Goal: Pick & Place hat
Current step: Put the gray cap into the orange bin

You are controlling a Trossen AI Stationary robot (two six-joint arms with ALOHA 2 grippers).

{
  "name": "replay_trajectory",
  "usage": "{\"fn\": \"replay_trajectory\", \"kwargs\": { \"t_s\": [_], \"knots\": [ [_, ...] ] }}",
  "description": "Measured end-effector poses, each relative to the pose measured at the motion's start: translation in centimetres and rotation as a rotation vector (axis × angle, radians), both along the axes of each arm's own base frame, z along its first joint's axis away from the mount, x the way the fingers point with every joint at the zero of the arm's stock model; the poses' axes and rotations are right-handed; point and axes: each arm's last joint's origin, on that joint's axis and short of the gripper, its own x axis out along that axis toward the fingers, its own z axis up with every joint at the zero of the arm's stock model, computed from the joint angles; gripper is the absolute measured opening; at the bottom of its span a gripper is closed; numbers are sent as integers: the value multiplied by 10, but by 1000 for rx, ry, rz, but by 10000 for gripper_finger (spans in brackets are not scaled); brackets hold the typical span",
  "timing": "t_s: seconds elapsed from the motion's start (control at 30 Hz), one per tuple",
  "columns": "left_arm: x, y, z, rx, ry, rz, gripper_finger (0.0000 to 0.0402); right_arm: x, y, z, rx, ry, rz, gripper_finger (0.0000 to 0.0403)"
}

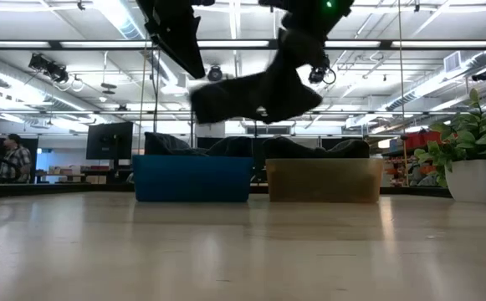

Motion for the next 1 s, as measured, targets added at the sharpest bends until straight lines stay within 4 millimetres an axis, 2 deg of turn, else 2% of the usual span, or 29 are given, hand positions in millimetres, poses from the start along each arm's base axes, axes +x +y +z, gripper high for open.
{"fn": "replay_trajectory", "kwargs": {
  "t_s": [0.2, 0.37, 0.5, 0.63, 0.73, 0.87, 1.0],
  "knots": [
    [-3, 1, -1, 29, 26, 11, 130, -16, -19, -3, -172, 136, -162, 4],
    [-9, 3, -4, 84, 97, 29, 131, -31, -47, -5, -164, 241, -286, 4],
    [-14, 4, -5, 114, 161, 21, 131, -42, -69, 8, -149, 227, -355, 4],
    [-15, 4, -6, 115, 173, 24, 131, -53, -88, 26, -18, 156, -351, 4],
    [-15, 4, -6, 115, 174, 25, 131, -58, -105, 33, 75, 109, -354, 4],
    [-15, 4, -6, 114, 175, 25, 131, -60, -123, 31, 134, 112, -376, 4],
    [-16, 4, -6, 115, 179, 25, 131, -58, -131, 23, 187, 187, -292, 4]
  ]
}}
